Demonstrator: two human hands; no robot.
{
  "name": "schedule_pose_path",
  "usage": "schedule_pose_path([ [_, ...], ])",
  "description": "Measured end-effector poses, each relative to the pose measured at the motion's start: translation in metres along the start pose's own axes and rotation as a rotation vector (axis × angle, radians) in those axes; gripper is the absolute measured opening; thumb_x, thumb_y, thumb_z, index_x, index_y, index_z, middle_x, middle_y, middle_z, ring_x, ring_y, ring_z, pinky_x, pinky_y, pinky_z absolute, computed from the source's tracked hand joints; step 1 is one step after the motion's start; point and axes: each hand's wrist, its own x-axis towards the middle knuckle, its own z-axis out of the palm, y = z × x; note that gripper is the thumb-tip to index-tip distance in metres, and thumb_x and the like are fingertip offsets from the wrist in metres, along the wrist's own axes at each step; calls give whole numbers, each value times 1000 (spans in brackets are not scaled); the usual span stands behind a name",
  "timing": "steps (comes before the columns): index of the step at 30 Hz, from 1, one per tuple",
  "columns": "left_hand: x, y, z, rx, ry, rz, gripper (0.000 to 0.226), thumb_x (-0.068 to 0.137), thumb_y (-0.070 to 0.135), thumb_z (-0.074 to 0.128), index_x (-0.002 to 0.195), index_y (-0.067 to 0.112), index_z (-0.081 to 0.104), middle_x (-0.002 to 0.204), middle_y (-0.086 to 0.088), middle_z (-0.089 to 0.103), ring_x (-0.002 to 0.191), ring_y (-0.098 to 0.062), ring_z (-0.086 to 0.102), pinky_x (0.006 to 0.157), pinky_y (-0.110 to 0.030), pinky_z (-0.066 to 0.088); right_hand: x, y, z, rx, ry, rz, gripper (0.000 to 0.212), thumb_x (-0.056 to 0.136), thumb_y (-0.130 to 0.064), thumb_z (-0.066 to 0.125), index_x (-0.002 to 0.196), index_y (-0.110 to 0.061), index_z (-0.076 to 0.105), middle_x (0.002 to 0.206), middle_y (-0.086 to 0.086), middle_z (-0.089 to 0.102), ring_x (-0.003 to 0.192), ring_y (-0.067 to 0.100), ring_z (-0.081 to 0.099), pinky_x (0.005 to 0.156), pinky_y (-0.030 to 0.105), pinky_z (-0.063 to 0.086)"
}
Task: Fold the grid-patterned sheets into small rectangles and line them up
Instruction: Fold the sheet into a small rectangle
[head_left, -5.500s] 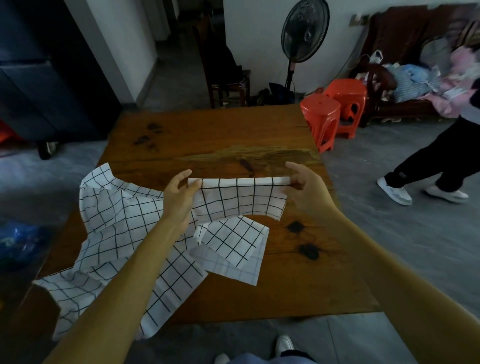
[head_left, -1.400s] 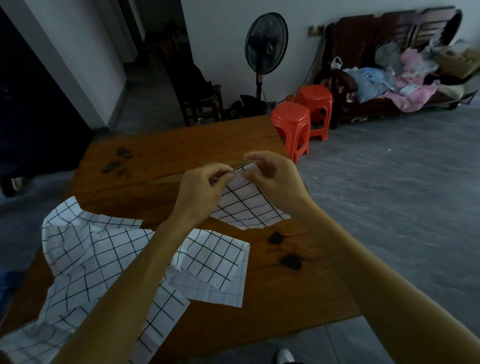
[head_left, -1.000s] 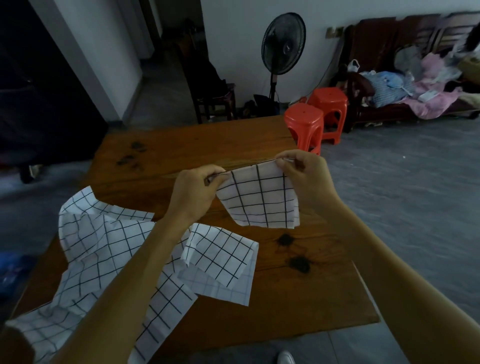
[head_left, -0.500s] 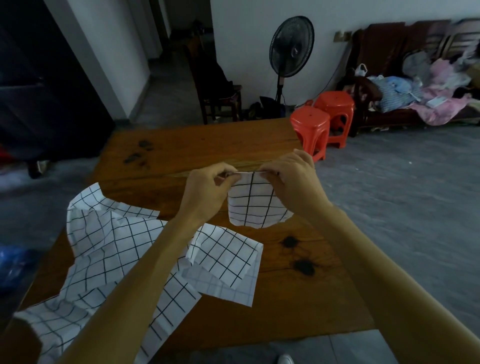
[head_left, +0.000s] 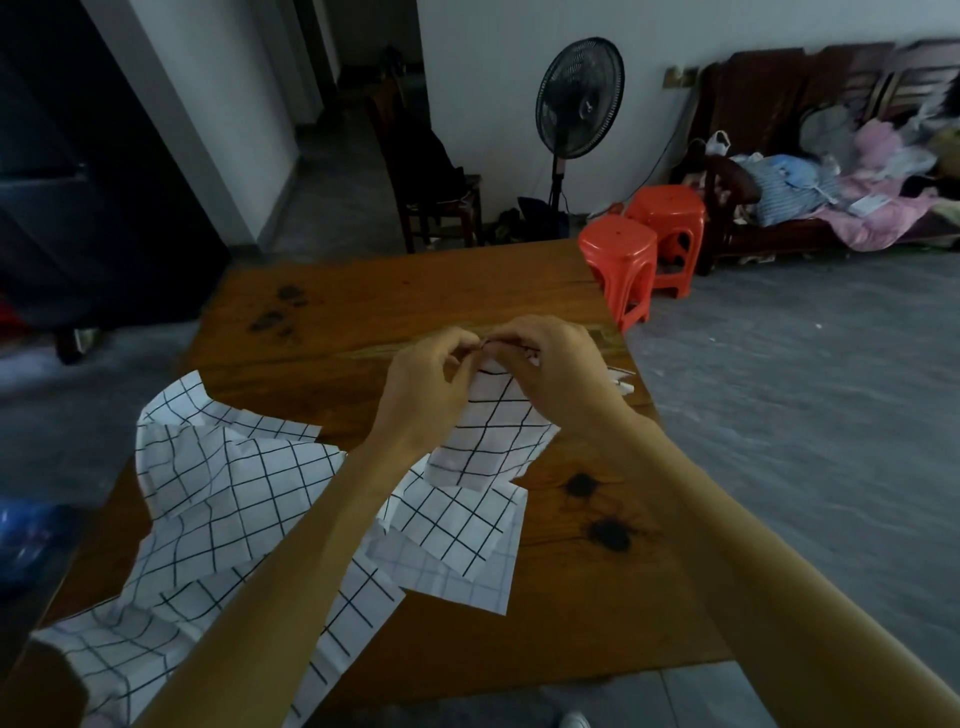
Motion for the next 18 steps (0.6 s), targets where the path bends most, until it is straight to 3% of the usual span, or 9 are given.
schedule_pose_path([
  [2, -3, 1, 0, -3, 12, 3, 15, 96, 29, 52, 100, 18, 61, 78, 12, 61, 68, -3, 59, 57, -19, 50, 1, -3, -3, 103, 13, 82, 12, 93, -20, 62, 97, -17, 73, 85, -12, 67, 73, -2, 57, 66, 8, 41],
  [8, -13, -1, 9, 38, 124, 3, 19, 98, 26, 51, 99, 12, 63, 68, 14, 56, 61, -5, 55, 49, -17, 41, 0, -13, -5, 184, 105, 163, 10, 93, -18, 62, 92, -17, 72, 77, -26, 58, 70, -9, 56, 63, 8, 42],
  [11, -18, -10, 9, 71, 195, -8, 15, 97, 23, 52, 98, 13, 64, 74, 11, 60, 61, -5, 55, 52, -25, 46, -1, -12, -8, 209, 180, 224, 10, 93, -21, 62, 93, -17, 72, 77, -24, 60, 69, -7, 55, 62, 9, 43],
  [14, -26, -17, 8, 76, 249, -25, 13, 98, 19, 52, 96, 12, 62, 72, 18, 55, 59, 1, 52, 52, -11, 38, -1, -10, -14, 225, 229, 261, 9, 93, -23, 62, 93, -19, 71, 75, -19, 62, 66, -2, 55, 59, 11, 42],
  [18, -29, -14, 10, -13, 253, -14, 30, 95, 36, 46, 93, 9, 62, 64, 17, 49, 54, 2, 49, 47, -9, 35, 0, -8, -20, 232, 239, 274, 8, 93, -21, 62, 94, -20, 70, 76, -19, 62, 66, -5, 55, 60, 10, 43],
])
